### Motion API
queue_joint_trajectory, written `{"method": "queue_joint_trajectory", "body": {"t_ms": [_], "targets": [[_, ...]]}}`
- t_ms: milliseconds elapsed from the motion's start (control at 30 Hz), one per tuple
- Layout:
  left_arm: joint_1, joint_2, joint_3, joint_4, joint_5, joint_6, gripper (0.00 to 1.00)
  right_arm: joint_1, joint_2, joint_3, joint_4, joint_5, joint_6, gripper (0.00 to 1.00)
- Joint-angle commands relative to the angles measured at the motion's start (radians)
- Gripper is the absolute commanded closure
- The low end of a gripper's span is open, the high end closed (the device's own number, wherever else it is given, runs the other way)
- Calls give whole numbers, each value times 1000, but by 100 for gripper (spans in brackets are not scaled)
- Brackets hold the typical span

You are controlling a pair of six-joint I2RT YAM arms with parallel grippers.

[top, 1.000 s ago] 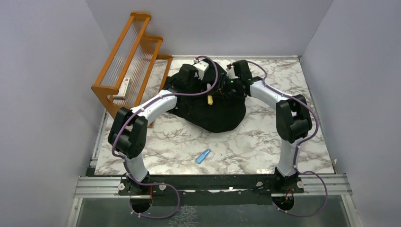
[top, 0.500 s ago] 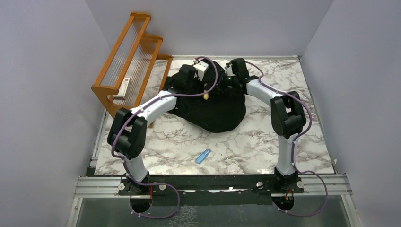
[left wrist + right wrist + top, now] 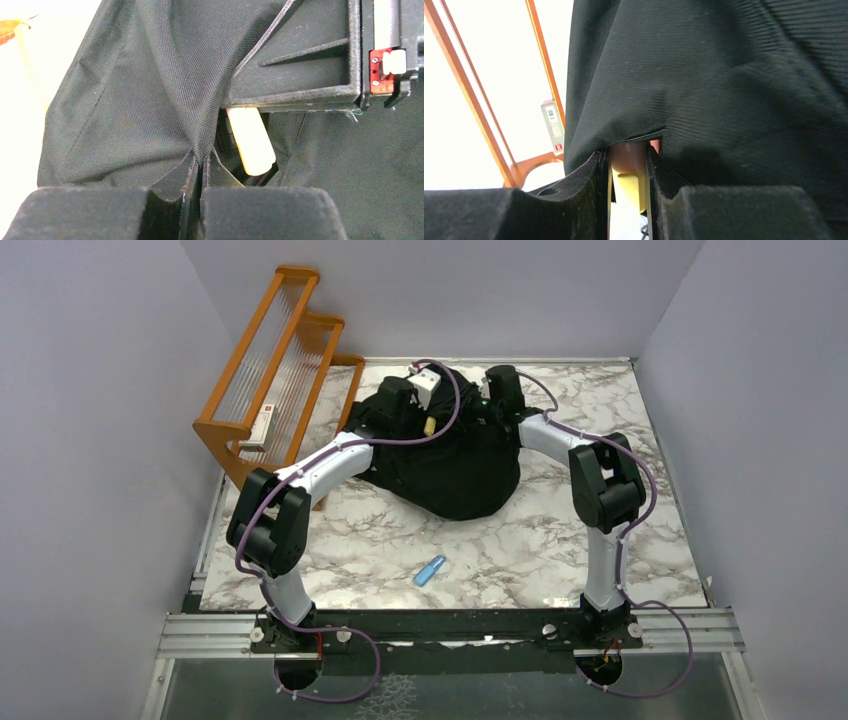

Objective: Pack the student bag
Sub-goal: Place the stationery in the student bag.

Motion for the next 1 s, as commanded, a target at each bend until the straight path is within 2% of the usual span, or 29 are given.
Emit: {"method": "queue_joint_trajectory", "body": {"t_ms": [0, 133, 300, 667, 967], "targets": [[1, -63, -6, 31, 4, 10, 100, 0, 17, -25, 169, 103, 105, 99], [1, -63, -8, 34, 8, 9, 100, 11, 29, -29, 205, 179, 142, 98], [2, -63, -8, 35, 5, 8, 100, 22, 63, 26, 181, 226, 125, 79], [2, -62, -6, 31, -16, 7, 100, 22, 65, 52, 128, 196, 24, 54], [2, -53, -5, 28, -19, 11, 100, 22, -17, 21, 76, 188, -79, 54]]}}
